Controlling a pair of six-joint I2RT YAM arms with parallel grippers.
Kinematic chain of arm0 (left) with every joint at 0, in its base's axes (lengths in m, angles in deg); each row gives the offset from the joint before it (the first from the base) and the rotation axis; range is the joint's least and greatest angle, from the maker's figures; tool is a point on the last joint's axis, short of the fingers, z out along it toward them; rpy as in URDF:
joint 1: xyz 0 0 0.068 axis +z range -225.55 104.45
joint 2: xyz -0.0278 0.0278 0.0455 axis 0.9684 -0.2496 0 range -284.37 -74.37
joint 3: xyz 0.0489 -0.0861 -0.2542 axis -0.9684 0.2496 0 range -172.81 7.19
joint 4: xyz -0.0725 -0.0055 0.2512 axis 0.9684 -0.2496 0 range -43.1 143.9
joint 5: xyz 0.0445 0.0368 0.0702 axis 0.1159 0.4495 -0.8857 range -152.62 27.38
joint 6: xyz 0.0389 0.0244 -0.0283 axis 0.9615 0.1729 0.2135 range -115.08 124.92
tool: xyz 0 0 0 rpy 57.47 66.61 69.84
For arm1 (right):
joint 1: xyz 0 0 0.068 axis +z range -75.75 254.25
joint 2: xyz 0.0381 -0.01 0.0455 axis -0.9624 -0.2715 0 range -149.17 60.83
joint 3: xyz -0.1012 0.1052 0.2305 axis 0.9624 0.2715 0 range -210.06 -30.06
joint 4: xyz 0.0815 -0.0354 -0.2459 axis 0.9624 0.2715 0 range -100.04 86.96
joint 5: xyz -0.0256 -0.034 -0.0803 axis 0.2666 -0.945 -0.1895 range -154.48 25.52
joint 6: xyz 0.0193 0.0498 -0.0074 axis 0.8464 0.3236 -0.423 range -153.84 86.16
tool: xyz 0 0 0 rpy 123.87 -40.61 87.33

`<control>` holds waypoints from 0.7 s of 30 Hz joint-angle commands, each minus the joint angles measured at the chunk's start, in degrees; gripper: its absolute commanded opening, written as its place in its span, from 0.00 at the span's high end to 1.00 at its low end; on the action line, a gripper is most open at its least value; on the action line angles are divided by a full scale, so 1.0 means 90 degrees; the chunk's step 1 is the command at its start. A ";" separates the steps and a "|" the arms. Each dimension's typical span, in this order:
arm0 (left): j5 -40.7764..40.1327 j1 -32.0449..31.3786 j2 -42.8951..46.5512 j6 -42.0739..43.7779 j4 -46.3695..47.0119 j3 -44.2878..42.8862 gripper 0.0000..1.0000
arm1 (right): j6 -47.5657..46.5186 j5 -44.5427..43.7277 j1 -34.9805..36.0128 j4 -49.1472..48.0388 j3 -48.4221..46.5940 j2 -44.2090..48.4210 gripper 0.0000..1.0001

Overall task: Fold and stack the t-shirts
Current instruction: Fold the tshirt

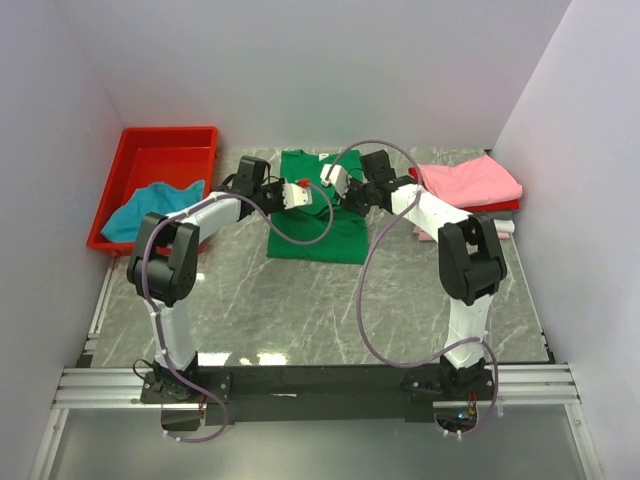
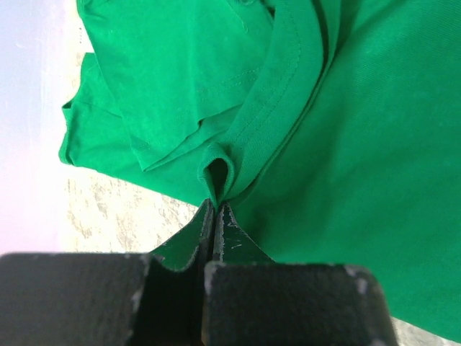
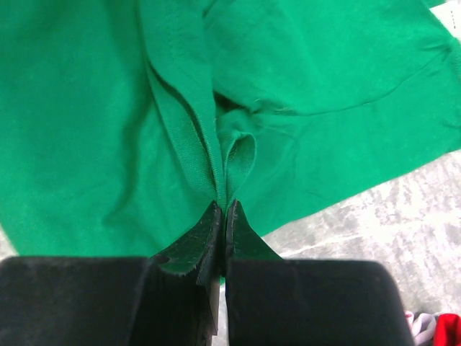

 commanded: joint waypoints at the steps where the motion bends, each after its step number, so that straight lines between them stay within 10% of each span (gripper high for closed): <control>1: 0.0285 0.0031 -0.0112 0.0044 0.0145 -0.0286 1.00 | 0.0141 -0.0143 -0.0049 -0.0078 -0.0421 -0.0147 1.00; 21: 0.0236 0.0070 -0.0484 -0.0190 0.0399 -0.0559 1.00 | 0.0385 -0.0408 -0.0127 -0.0097 -0.0900 -0.0597 1.00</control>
